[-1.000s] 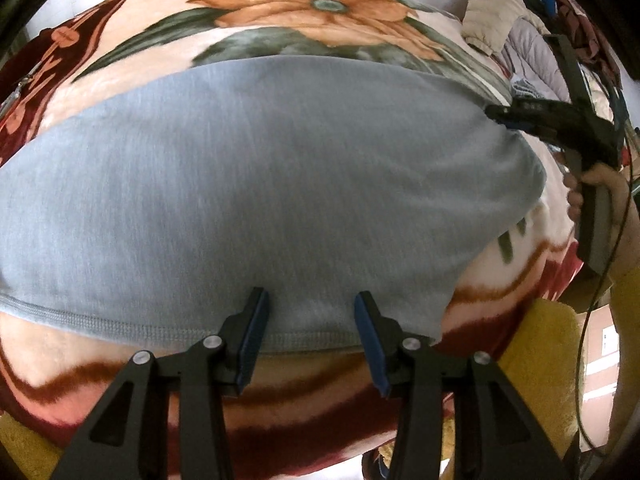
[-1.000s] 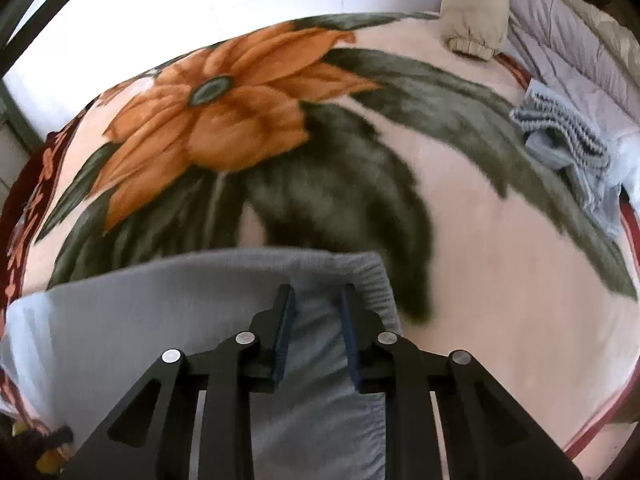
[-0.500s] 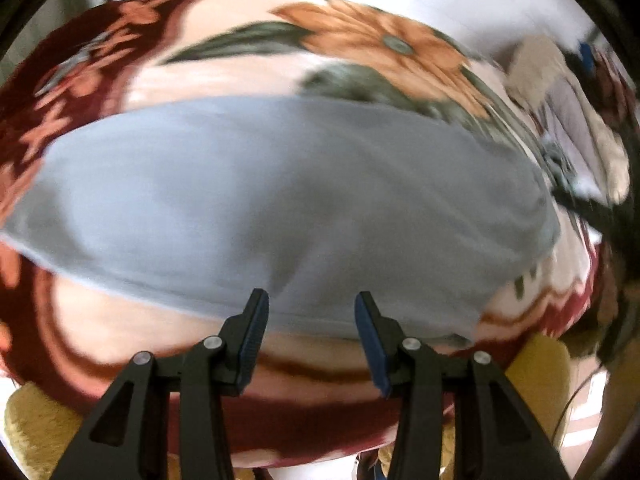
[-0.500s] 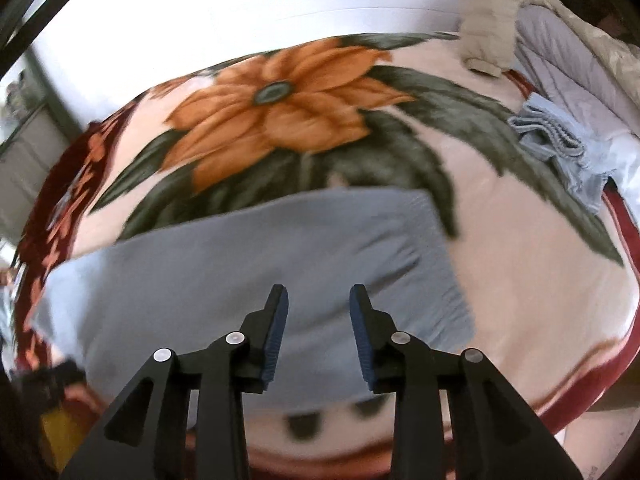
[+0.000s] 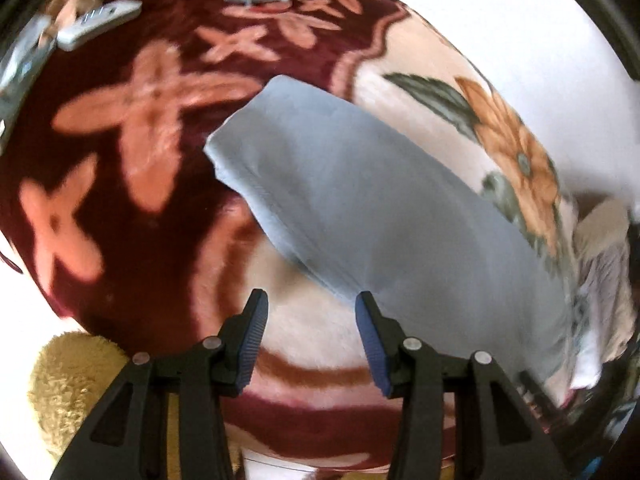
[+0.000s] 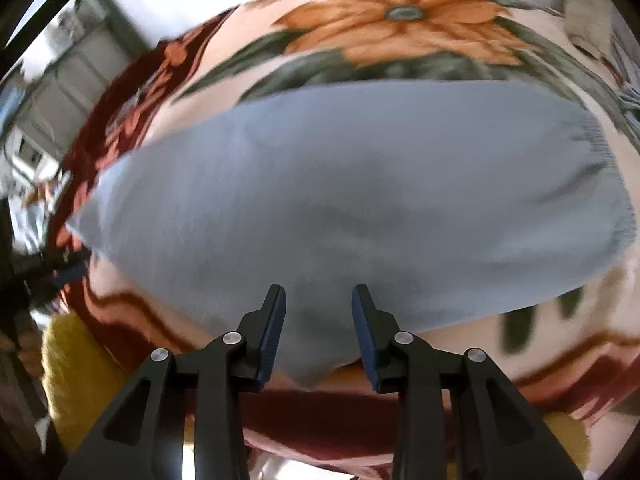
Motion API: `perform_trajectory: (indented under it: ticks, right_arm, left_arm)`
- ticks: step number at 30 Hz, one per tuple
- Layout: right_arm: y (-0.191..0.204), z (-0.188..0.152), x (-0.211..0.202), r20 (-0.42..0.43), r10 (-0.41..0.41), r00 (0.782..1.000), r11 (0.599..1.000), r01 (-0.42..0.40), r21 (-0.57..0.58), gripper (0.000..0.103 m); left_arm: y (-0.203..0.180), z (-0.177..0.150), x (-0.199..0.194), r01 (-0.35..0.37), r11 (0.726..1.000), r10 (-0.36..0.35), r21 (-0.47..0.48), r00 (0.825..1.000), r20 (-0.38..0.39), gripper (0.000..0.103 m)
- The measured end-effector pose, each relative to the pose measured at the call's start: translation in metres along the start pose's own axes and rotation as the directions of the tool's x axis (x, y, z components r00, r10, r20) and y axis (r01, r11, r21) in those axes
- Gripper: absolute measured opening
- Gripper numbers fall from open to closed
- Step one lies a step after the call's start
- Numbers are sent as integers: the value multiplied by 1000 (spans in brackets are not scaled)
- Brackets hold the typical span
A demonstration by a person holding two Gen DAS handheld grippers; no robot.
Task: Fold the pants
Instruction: 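Grasp the sweatpants edge with the right tool and lift it, then grasp the leg end with the left tool and lift it over the sweatpants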
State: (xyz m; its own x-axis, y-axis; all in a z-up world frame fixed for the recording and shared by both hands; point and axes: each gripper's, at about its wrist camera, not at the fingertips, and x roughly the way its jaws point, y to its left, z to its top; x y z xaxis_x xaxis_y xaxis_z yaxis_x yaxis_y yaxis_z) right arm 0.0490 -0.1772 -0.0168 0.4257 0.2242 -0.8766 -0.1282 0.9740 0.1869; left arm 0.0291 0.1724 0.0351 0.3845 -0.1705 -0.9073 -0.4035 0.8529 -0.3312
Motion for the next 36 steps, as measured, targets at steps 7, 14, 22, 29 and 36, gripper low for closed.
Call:
perform_trajectory:
  ticks: [7,14,22,29,36]
  right_arm:
    - [17,-7,10,-8,-43,999,996,42,-76,35]
    - [13,-6,15,-7,-17,1000,999,17,-47,35]
    - [9,-7,14,-1,5,1000,999,-5,-37,35]
    - [8,-7,15,4,11,1000,999,-11,-35,35]
    - [5,-7,14,5,23,1000,999,-23,-31,35]
  left_arm:
    - [5,3,19,71,992,-73,-101,997,-16,56]
    - [-10,12,23,149,983,-147,-106,989,26,59]
    - [-4,24,18,228,963,-219,-144,973,75,58]
    - [-5,43,-1,167,982,-150,-91,975,164,58]
    - [2,60,-5,144,985,-124,-90,973,195,58]
